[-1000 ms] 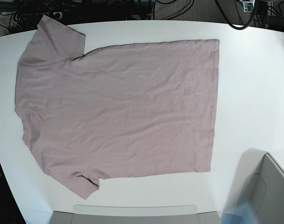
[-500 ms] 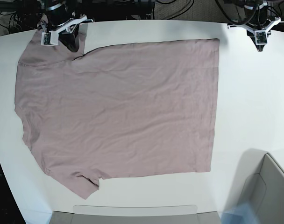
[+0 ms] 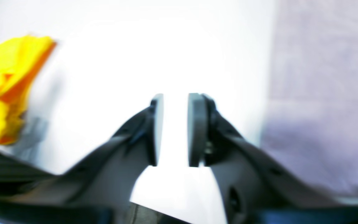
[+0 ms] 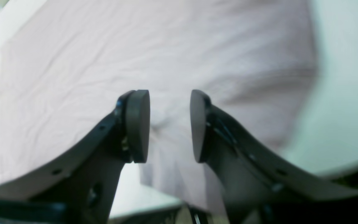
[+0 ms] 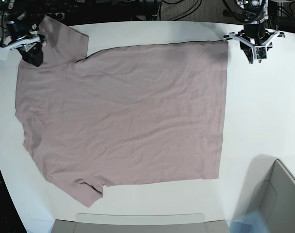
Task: Fold the T-shirt properly
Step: 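Lower both grippers to the shirt's collar-side corners and grasp them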
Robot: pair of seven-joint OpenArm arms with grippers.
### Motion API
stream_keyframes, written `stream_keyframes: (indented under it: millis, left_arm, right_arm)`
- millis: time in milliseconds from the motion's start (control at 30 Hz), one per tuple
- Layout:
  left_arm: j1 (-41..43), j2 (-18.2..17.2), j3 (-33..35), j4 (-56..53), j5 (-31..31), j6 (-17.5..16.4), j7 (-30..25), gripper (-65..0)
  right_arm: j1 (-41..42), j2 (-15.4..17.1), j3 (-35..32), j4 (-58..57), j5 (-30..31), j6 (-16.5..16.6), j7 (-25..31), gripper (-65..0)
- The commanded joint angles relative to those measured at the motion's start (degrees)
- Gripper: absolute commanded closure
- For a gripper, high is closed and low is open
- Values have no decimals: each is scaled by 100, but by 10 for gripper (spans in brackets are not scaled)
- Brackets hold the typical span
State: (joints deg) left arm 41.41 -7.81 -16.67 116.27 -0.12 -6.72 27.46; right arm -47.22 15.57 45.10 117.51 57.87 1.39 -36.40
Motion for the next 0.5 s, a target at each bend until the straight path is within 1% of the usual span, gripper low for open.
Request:
stream_keyframes:
  millis: [0, 67, 133, 167, 233, 300, 333, 367, 467]
  left_arm:
    - [31, -49, 62, 105, 8, -53, -105, -191]
    - [31, -137, 238, 105, 8, -361, -105, -214]
    - [39, -172, 405, 105, 8, -730, -105, -218]
    - [48, -172, 458, 105, 8, -924, -105, -215]
    - [39, -155, 502, 105, 8, -1205, -105, -208]
    - [31, -129, 502, 105, 8, -1398, -105, -204]
    - [31, -120, 502, 105, 8, -1433, -96, -204]
    - [22, -120, 511, 105, 8, -1451, -96, -204]
    - [4, -120, 511, 105, 8, -1460, -96, -204]
  right_arm:
    - [-29, 56, 356, 68, 292, 252, -136, -230]
    - [14, -32, 1024, 60, 354, 745, -786, -231]
    - [146, -234, 1613, -151, 345, 1351, -1287, -231]
    - [217, -305, 1894, -362, 345, 1729, -1489, -231]
    - [340, -340, 2184, -890, 345, 2345, -1718, -230]
    - [384, -269, 2176, -1479, 178, 2863, -1753, -230]
    - [410, -252, 2167, -1681, 55, 3013, -1753, -229]
    - [507, -252, 2167, -1848, -86, 3092, -1753, -229]
    - [744, -252, 2167, -2024, -376, 3110, -1753, -229]
